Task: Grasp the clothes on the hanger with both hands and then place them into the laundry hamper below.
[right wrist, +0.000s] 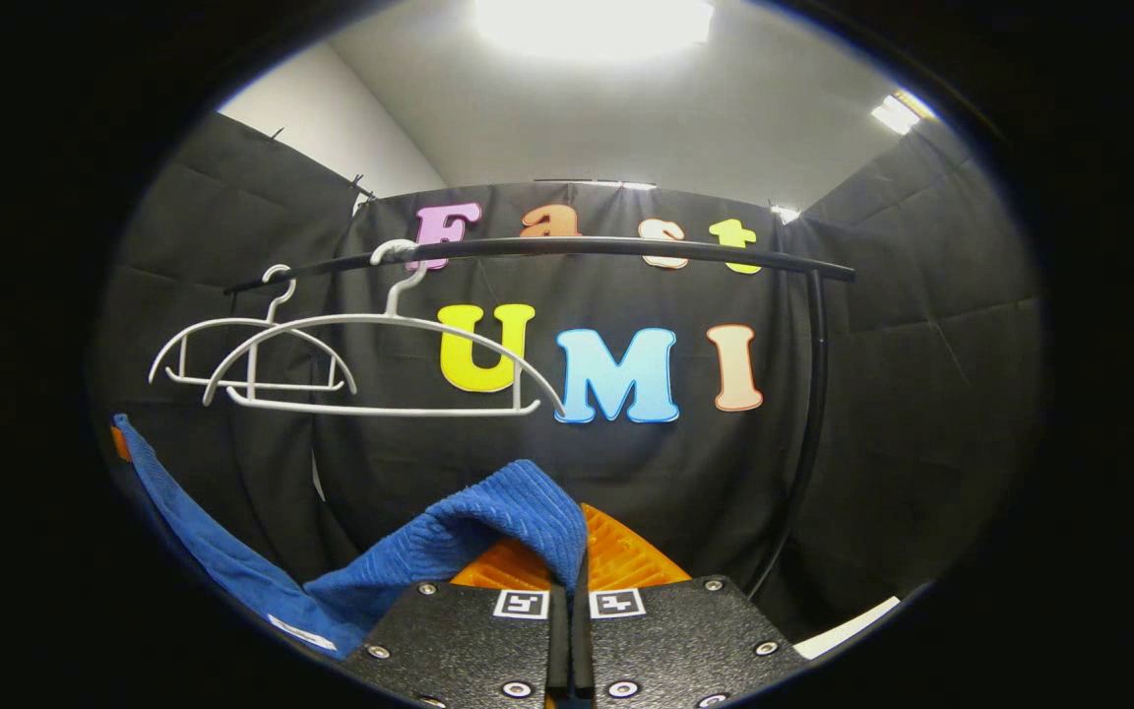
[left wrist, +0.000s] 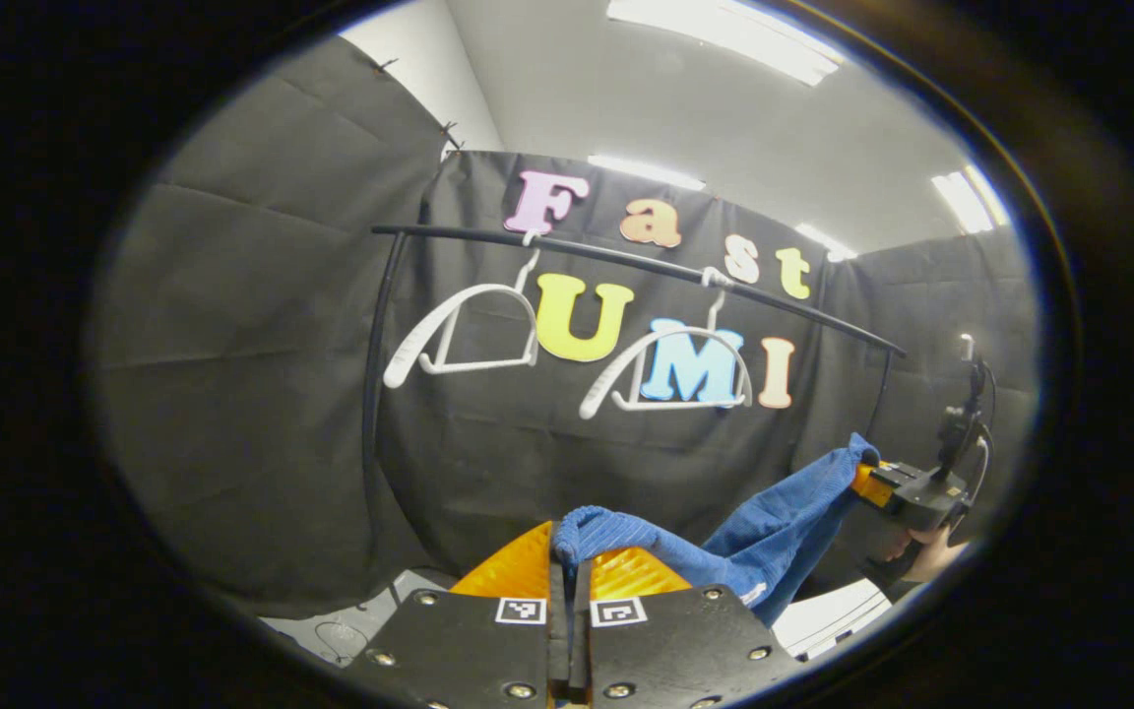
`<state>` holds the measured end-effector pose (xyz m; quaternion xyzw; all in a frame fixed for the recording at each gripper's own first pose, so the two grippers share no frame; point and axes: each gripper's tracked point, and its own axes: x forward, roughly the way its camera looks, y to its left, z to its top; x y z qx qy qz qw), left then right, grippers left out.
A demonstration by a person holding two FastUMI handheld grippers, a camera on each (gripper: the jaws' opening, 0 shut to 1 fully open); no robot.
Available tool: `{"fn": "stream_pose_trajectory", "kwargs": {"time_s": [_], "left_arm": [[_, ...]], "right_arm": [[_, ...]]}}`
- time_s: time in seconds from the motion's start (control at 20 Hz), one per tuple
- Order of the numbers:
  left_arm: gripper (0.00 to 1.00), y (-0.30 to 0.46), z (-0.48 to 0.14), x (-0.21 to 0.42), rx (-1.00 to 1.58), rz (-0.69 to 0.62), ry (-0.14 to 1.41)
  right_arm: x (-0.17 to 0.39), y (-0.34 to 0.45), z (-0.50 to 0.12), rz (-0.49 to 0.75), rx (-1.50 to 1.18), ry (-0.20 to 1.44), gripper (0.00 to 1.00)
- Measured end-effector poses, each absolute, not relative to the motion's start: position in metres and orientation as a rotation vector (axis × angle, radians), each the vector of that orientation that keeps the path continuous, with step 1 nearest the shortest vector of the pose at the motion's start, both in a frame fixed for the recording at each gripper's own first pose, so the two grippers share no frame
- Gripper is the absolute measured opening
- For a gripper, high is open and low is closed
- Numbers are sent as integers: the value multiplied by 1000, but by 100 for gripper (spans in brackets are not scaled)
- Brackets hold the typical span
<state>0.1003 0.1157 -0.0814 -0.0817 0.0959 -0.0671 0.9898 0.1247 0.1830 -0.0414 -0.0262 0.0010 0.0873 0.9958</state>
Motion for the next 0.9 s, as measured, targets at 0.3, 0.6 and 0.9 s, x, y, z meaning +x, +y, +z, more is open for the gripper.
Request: {"fn": "stream_pose_trajectory", "kwargs": {"time_s": [0.3, 0.6, 0.9], "left_arm": [[1, 77, -115, 81, -155, -232, 256], [2, 52, -147, 72, -146, -228, 315], [2, 45, -208, 70, -87, -191, 388]], "right_arm": [[67, 208, -78, 226, -69, 106, 1], [41, 216, -120, 262, -19, 238, 1], [30, 206, -186, 271, 18, 409, 1]]}}
